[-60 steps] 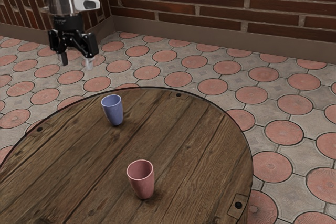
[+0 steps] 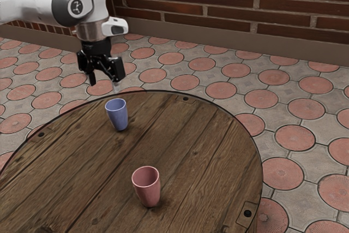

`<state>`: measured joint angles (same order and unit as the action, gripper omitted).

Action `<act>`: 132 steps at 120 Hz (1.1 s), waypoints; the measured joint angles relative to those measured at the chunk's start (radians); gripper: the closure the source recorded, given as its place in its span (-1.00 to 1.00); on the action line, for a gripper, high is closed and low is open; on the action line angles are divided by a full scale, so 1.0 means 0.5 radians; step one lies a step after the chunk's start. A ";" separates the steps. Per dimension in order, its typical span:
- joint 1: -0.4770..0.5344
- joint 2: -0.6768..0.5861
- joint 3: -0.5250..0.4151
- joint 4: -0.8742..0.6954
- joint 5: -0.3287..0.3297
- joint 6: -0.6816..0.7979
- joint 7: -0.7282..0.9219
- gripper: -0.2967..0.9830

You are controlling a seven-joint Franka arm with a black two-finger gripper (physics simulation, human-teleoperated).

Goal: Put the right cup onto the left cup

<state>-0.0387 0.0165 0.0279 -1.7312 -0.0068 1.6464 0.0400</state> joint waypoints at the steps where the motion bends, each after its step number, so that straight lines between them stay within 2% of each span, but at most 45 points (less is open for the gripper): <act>1: 0.005 -0.005 -0.007 -0.018 0.000 0.011 0.001 -0.54; 37: 0.185 -0.088 -0.289 -0.487 -0.016 0.350 0.037 -0.54; 56: 0.118 -0.090 -0.450 -0.605 -0.021 0.473 0.041 -0.54; 83: -0.129 -0.150 -0.566 -0.820 -0.083 0.620 0.032 -0.53; 106: 0.002 -0.177 -0.633 -0.942 -0.144 0.718 0.023 -0.54; 132: -0.029 -0.184 -0.689 -0.987 -0.179 0.780 0.013 -0.54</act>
<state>-0.0530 -0.0755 -0.3164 -2.2246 -0.0964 2.0366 0.0467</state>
